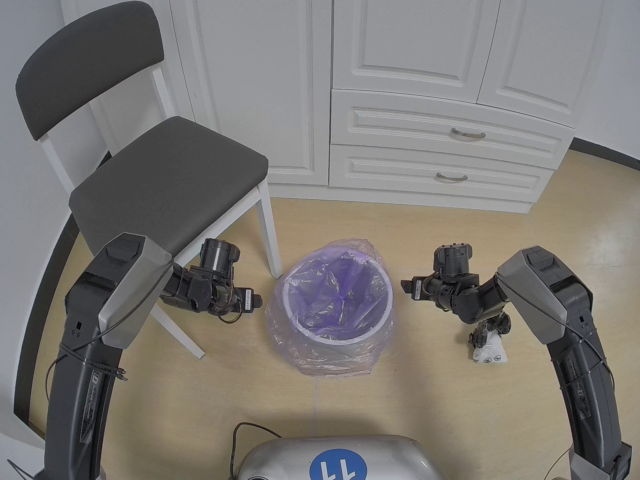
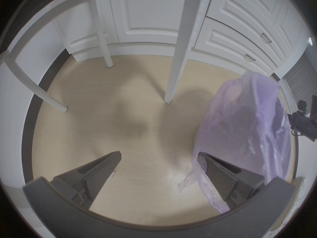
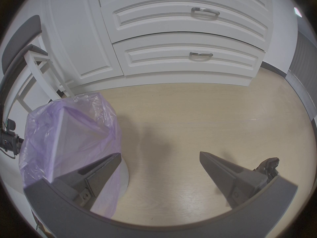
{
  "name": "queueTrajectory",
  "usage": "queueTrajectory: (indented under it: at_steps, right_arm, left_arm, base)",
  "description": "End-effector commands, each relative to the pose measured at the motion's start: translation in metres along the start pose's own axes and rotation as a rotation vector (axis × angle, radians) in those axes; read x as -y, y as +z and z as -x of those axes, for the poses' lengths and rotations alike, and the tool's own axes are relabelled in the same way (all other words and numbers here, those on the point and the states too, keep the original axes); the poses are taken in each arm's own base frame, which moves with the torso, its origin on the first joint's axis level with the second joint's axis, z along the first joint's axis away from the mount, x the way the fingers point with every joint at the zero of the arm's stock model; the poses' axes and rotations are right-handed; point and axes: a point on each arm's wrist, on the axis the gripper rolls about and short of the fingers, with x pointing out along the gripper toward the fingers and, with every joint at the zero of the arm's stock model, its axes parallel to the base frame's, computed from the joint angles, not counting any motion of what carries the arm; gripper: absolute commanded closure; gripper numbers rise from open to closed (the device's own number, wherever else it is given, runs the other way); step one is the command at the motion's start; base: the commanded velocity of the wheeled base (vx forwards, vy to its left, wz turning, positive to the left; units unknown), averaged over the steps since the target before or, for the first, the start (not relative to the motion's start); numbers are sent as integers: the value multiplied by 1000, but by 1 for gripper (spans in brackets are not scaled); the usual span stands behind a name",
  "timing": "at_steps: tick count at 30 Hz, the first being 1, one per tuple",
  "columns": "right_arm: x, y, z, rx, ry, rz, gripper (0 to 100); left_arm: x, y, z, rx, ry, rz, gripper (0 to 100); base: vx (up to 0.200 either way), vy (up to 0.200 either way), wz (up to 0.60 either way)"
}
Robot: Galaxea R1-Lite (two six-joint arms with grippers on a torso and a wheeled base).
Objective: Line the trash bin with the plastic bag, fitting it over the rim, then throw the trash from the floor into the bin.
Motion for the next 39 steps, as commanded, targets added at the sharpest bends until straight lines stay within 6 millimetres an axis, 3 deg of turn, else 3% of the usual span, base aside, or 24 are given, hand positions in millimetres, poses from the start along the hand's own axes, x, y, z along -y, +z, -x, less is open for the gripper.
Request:
queueTrajectory:
  at_steps: [1,4,12,15,29,33,37,39]
  right_arm:
    - [1,-2,-1,-4,-3,-1,0]
    - [2,-3,-2,-5,-3,-2,0]
    - [6,-8,-8,-9,-7,-4,0]
    - [9,-10,-11,-11,-11,-5,0]
    - [9,-13,-13,-14,-12,-6,0]
    - [9,-7,-8,-6,-11,-9,0]
    - [6,4,3,1,-5,-6,0]
    - [2,12,12,9,1,-4,0]
  left_arm:
    - [8,-14,-29,6,-12,-13,0]
    - [18,-25,-45,-4,-24,-36,0]
    - [35,-30,-64,-9,-47,-70,0]
    - [31,-45,-69,-132,-24,-116,0]
    - [14,-44,-73,-119,22,-184,0]
    - [12,-34,-65,-109,103,-180,0]
    - [6,-17,-31,-120,117,-169,0]
    - [4,-11,0,-125,114,-170,0]
  base:
    - [0,0,0]
    - [0,0,0]
    - [0,0,0]
    - [0,0,0]
    - [0,0,0]
    - [0,0,0]
    - [0,0,0]
    - [0,0,0]
